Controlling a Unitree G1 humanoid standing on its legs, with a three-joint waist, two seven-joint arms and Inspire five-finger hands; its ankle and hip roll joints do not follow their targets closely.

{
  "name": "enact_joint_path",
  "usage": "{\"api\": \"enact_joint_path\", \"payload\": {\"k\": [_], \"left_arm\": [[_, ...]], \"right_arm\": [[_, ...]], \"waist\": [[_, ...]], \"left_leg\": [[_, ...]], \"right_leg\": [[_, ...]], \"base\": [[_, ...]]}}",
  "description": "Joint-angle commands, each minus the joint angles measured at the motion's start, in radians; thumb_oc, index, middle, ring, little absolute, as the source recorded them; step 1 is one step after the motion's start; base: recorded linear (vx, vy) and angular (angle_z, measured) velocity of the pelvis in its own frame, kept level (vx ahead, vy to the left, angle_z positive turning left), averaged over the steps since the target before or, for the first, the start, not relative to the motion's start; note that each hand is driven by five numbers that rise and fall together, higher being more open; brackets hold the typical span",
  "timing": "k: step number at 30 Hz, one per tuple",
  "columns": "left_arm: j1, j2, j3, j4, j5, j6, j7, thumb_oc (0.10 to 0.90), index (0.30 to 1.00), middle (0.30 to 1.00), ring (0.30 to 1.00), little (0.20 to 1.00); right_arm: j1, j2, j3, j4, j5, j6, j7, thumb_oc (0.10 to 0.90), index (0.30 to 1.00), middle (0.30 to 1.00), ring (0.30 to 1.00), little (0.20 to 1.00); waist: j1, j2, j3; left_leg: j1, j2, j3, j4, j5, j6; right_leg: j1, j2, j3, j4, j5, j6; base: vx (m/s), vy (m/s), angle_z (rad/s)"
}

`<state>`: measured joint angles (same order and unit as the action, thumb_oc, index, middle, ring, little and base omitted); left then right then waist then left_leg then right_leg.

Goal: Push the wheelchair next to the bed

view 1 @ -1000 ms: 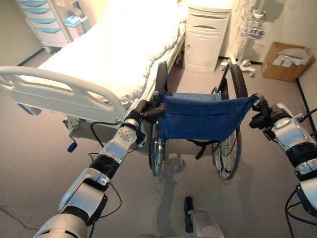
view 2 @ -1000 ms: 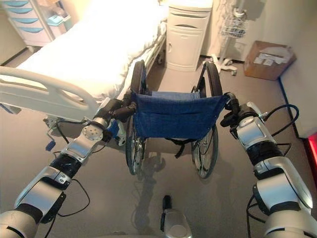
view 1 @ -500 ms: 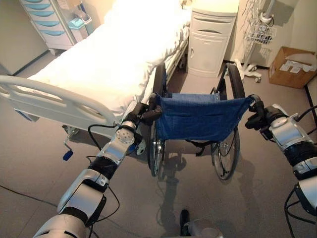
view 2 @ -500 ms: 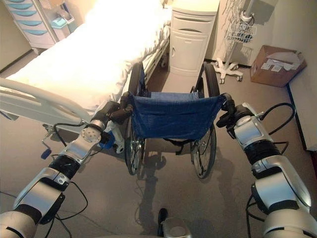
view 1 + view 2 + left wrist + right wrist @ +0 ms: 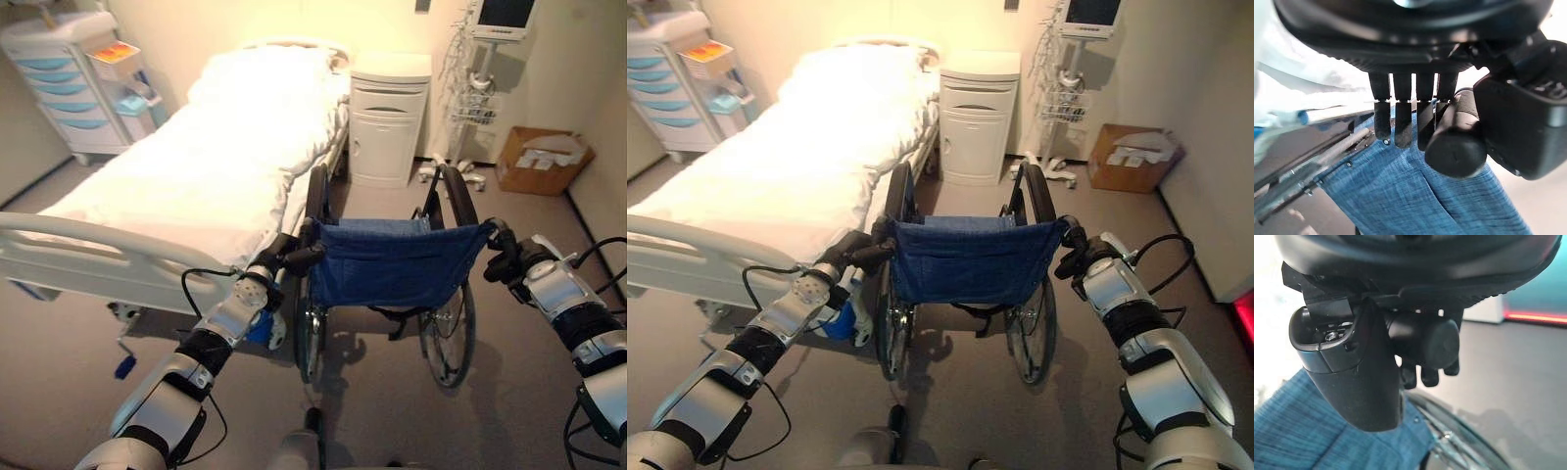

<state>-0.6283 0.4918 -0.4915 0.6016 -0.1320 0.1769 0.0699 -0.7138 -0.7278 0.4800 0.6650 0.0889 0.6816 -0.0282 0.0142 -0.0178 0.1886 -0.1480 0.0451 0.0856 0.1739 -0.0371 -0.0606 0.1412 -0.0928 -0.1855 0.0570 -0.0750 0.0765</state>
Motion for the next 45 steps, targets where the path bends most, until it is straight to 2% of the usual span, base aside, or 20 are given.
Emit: {"api": "enact_joint_path", "payload": {"k": [1,6,10,12,14,15,17,21,24,27,29,30,31,32,36,40,41,42,44,45], "left_arm": [[-0.017,0.058,-0.026,0.059,0.037,0.022,0.01,0.4,0.3,0.3,0.3,0.3],[-0.037,0.057,-0.032,0.061,0.031,0.031,0.029,0.4,0.3,0.3,0.3,0.3],[-0.028,0.032,-0.043,0.067,0.041,0.032,0.052,0.4,0.3,0.3,0.3,0.3],[-0.012,0.018,-0.044,0.066,0.052,0.026,0.064,0.4,0.3,0.3,0.3,0.3],[-0.003,0.018,-0.038,0.053,0.066,0.027,0.071,0.4,0.3,0.3,0.3,0.3],[-0.001,0.024,-0.035,0.042,0.066,0.029,0.076,0.4,0.3,0.3,0.3,0.3],[-0.001,0.03,-0.033,0.024,0.072,0.022,0.076,0.4,0.3,0.3,0.3,0.3],[-0.011,-0.002,-0.037,0.034,0.083,-0.003,0.074,0.4,0.3,0.3,0.3,0.3],[-0.003,-0.025,-0.038,0.036,0.108,-0.006,0.076,0.4,0.3,0.3,0.3,0.3],[0.004,-0.033,-0.031,0.04,0.092,-0.022,0.086,0.4,0.3,0.3,0.3,0.3],[0.004,-0.027,-0.039,0.04,0.09,-0.026,0.081,0.4,0.3,0.3,0.3,0.3],[0.008,-0.029,-0.043,0.046,0.092,-0.038,0.078,0.4,0.3,0.3,0.3,0.3],[0.005,-0.029,-0.045,0.045,0.101,-0.039,0.061,0.4,0.3,0.3,0.3,0.3],[0.004,-0.029,-0.045,0.045,0.101,-0.038,0.06,0.4,0.3,0.3,0.3,0.3],[-0.007,-0.044,-0.059,0.079,0.098,-0.057,0.055,0.4,0.3,0.3,0.3,0.3],[-0.026,-0.06,-0.063,0.114,0.083,-0.079,0.039,0.4,0.3,0.3,0.3,0.3],[-0.03,-0.064,-0.07,0.128,0.071,-0.083,0.039,0.4,0.3,0.3,0.3,0.3],[-0.03,-0.064,-0.071,0.13,0.07,-0.084,0.038,0.4,0.3,0.3,0.3,0.3],[-0.036,-0.065,-0.07,0.132,0.071,-0.071,0.028,0.4,0.3,0.3,0.3,0.3],[-0.033,-0.067,-0.065,0.126,0.078,-0.072,0.029,0.4,0.3,0.3,0.3,0.3]], "right_arm": [[-0.097,0.043,0.042,-0.077,-0.01,-0.123,0.04,0.4,0.3,0.3,0.3,0.3],[-0.09,0.059,0.031,-0.043,-0.024,-0.172,0.03,0.4,0.3,0.3,0.3,0.3],[-0.066,0.074,0.031,-0.009,-0.036,-0.208,0.021,0.4,0.3,0.3,0.3,0.3],[-0.058,0.078,0.032,-0.014,-0.037,-0.206,0.015,0.4,0.3,0.3,0.3,0.3],[-0.061,0.077,0.036,-0.035,-0.031,-0.191,0.01,0.4,0.3,0.3,0.3,0.3],[-0.068,0.071,0.036,-0.049,-0.024,-0.182,0.01,0.4,0.3,0.3,0.3,0.3],[-0.072,0.046,0.033,-0.084,-0.012,-0.161,0.004,0.4,0.3,0.3,0.3,0.3],[-0.109,0.009,0.033,-0.079,0.001,-0.123,0.012,0.4,0.3,0.3,0.3,0.3],[-0.152,-0.005,0.044,-0.068,0.008,-0.099,0.033,0.4,0.3,0.3,0.3,0.3],[-0.177,0.003,0.056,-0.055,0.024,-0.094,0.044,0.4,0.3,0.3,0.3,0.3],[-0.176,0.009,0.057,-0.051,0.019,-0.099,0.049,0.4,0.3,0.3,0.3,0.3],[-0.17,0.011,0.057,-0.047,0.021,-0.108,0.048,0.4,0.3,0.3,0.3,0.3],[-0.159,0.012,0.047,-0.047,0.021,-0.111,0.053,0.4,0.3,0.3,0.3,0.3],[-0.158,0.012,0.046,-0.047,0.021,-0.112,0.054,0.4,0.3,0.3,0.3,0.3],[-0.144,0.017,0.048,-0.038,0.013,-0.123,0.063,0.4,0.3,0.3,0.3,0.3],[-0.126,0.014,0.047,-0.04,0.012,-0.117,0.068,0.4,0.3,0.3,0.3,0.3],[-0.112,0.019,0.056,-0.035,0.014,-0.126,0.056,0.4,0.3,0.3,0.3,0.3],[-0.109,0.02,0.057,-0.033,0.017,-0.129,0.052,0.4,0.3,0.3,0.3,0.3],[-0.112,0.028,0.065,-0.038,0.028,-0.116,0.045,0.4,0.3,0.3,0.3,0.3],[-0.116,0.036,0.071,-0.034,0.03,-0.114,0.035,0.4,0.3,0.3,0.3,0.3]], "waist": [[0.047,-0.015,0.01],[0.058,-0.011,0.008],[0.056,-0.014,-0.002],[0.039,-0.017,-0.001],[0.02,-0.011,0.01],[0.006,-0.011,0.024],[-0.036,-0.033,0.056],[-0.078,-0.046,0.064],[-0.079,-0.05,0.053],[-0.06,-0.057,0.043],[-0.058,-0.057,0.044],[-0.062,-0.055,0.039],[-0.069,-0.048,0.032],[-0.07,-0.048,0.031],[-0.079,-0.039,0.026],[-0.121,-0.028,0.006],[-0.127,-0.029,-0.002],[-0.127,-0.03,-0.004],[-0.105,-0.042,0.009],[-0.077,-0.05,0.036]], "left_leg": [[0.053,-0.049,-0.022,-0.077,0.076,0.059],[0.054,-0.081,-0.014,-0.07,0.053,0.089],[0.07,-0.103,-0.026,-0.059,0.031,0.108],[0.096,-0.116,-0.044,-0.055,0.021,0.113],[0.139,-0.116,-0.056,-0.066,0.005,0.11],[0.165,-0.118,-0.062,-0.072,-0.011,0.112],[0.228,-0.149,-0.086,-0.065,-0.076,0.119],[0.29,-0.169,-0.126,-0.05,-0.126,0.112],[0.319,-0.154,-0.13,-0.049,-0.146,0.104],[0.284,-0.151,-0.126,-0.004,-0.155,0.098],[0.291,-0.122,-0.121,0.014,-0.166,0.083],[0.309,-0.098,-0.113,0.008,-0.159,0.071],[0.325,-0.068,-0.105,0.009,-0.123,0.052],[0.327,-0.065,-0.105,0.008,-0.12,0.05],[0.319,-0.03,-0.097,0.037,-0.042,0.022],[0.353,0.044,-0.074,0.124,0.067,-0.019],[0.35,0.053,-0.09,0.203,0.136,-0.029],[0.345,0.053,-0.095,0.217,0.145,-0.03],[0.256,0.043,-0.102,0.277,0.168,-0.02],[0.144,0.019,-0.097,0.247,0.159,0.001]], "right_leg": [[0.063,-0.024,0.109,0.143,0.027,0.075],[0.025,-0.052,0.11,0.286,0.116,0.082],[-0.009,-0.034,0.14,0.35,0.174,0.082],[-0.051,-0.009,0.15,0.301,0.155,0.072],[-0.141,-0.001,0.13,0.26,0.145,0.063],[-0.209,0.003,0.124,0.227,0.153,0.062],[-0.31,-0.009,0.112,0.125,0.207,0.075],[-0.353,0.003,0.098,-0.058,0.248,0.092],[-0.339,0.009,0.082,0.011,0.243,0.074],[-0.3,0.013,0.074,0.073,0.196,0.057],[-0.287,0.006,0.061,0.087,0.173,0.051],[-0.286,0.006,0.045,0.087,0.164,0.043],[-0.279,0.014,0.021,0.081,0.152,0.03],[-0.277,0.015,0.018,0.079,0.151,0.028],[-0.245,0.031,-0.004,0.061,0.128,0.005],[-0.259,0.032,-0.014,0.089,0.1,-0.025],[-0.256,0.037,-0.009,0.097,0.086,-0.044],[-0.254,0.039,-0.008,0.097,0.083,-0.048],[-0.207,0.046,0.012,0.092,0.062,-0.057],[-0.152,0.058,0.049,0.084,0.046,-0.056]], "base": [[0.19,0.228,-0.44],[0.17,0.196,-0.35],[0.23,0.106,-0.25],[0.29,0.04,0.11],[0.26,-0.004,-0.18],[0.29,-0.056,-0.31],[0.37,-0.063,-0.15],[0.39,-0.056,0.87],[0.42,-0.16,1.13],[0.31,-0.192,0.09],[0.35,-0.195,0.32],[0.43,-0.223,0.32],[0.28,-0.141,0.17],[0.24,-0.109,0.2],[0.2,-0.071,0.19],[0.22,-0.013,0.09],[0.24,-0.015,0.29],[0.26,-0.034,0.32],[0.29,-0.02,-0.05],[0.31,0.021,-0.29]]}}
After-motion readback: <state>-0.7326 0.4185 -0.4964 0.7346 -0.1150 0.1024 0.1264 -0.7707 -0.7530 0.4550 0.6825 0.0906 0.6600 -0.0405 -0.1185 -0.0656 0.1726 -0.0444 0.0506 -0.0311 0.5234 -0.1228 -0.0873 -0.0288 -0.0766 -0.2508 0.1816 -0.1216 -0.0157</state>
